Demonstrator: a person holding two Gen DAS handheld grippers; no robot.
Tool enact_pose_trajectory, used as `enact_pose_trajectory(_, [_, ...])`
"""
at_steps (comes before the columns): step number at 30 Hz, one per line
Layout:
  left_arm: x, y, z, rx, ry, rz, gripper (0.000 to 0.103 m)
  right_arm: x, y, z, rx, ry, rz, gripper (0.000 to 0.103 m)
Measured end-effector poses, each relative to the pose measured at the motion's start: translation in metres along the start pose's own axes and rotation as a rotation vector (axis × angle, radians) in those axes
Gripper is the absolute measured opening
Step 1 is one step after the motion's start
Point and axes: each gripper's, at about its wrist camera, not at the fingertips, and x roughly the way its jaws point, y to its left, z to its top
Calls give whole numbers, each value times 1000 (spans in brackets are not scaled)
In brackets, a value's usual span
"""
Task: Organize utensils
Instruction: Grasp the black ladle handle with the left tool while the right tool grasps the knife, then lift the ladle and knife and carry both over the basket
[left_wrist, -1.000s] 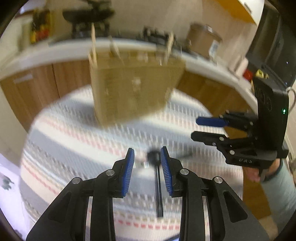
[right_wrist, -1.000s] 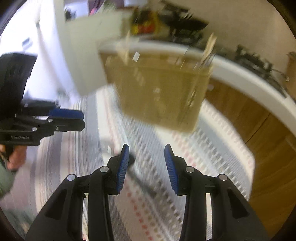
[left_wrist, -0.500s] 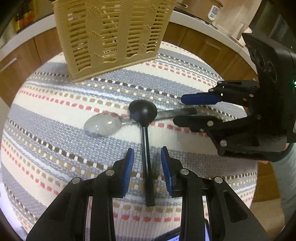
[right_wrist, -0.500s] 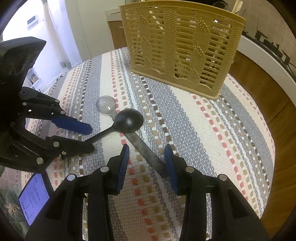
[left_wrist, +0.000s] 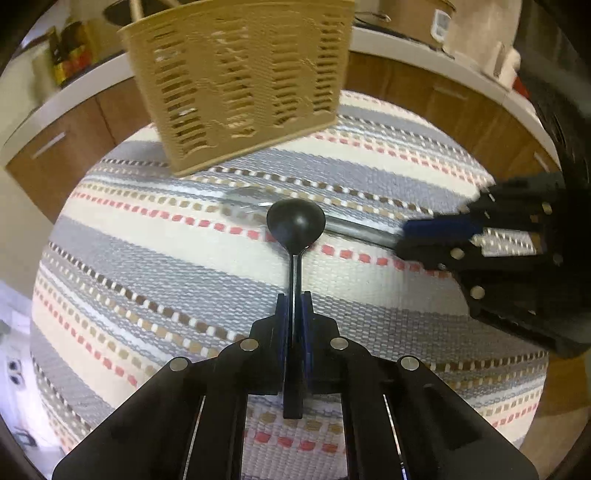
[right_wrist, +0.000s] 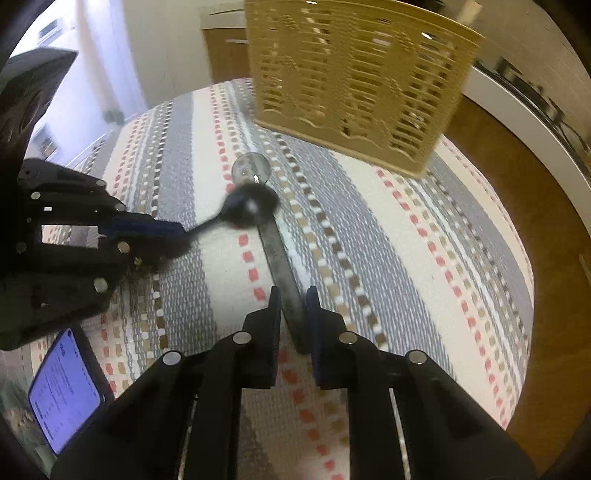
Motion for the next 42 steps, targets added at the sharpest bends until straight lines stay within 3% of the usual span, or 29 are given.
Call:
enact_pose_trajectory(5, [-9, 33, 1, -135, -56, -4, 5, -7, -19, -11, 240, 39, -78, 11])
enact_pose_trajectory(9, [-8, 56, 4, -221, -52, 20, 5, -11, -30, -17, 391, 60, -2, 11])
enact_pose_trajectory(13, [1, 65, 6, -228, -37, 29, 5, -8, -32, -3, 368, 76, 27, 13])
enact_pose_trajectory(17, [4, 72, 10, -230, -29, -12, 6, 1, -31, 29, 321, 79, 35, 27])
enact_pose_trajectory(18, [5, 76, 12, -236, -20, -41, 7, 5, -28, 34, 310, 79, 34, 27])
enact_pose_trajectory(20, [5, 86, 17, -257, -19, -76, 19, 13, -27, 50, 277, 86, 20, 27])
enact_pose_trajectory(23, [5, 103, 28, -281, -18, -107, 20, 23, -29, 60, 290, 112, 47, 27])
enact_pose_trajectory(26, [16, 108, 42, -253, 35, -154, 21, 34, -30, 69, 281, 151, 37, 27])
enact_pose_trajectory(30, [28, 98, 56, -157, 98, -160, 23, 46, -19, 80, 239, 182, 21, 27])
enact_pose_trajectory(34, [35, 77, 64, -82, 124, -83, 24, 55, -7, 90, 207, 206, -15, 27])
enact_pose_trajectory(37, [40, 65, 70, -34, 132, -28, 26, 60, 0, 94, 173, 212, -66, 12])
enact_pose_trajectory(42, [47, 46, 74, 16, 131, 54, 20, 62, 6, 96, 157, 199, -73, 10])
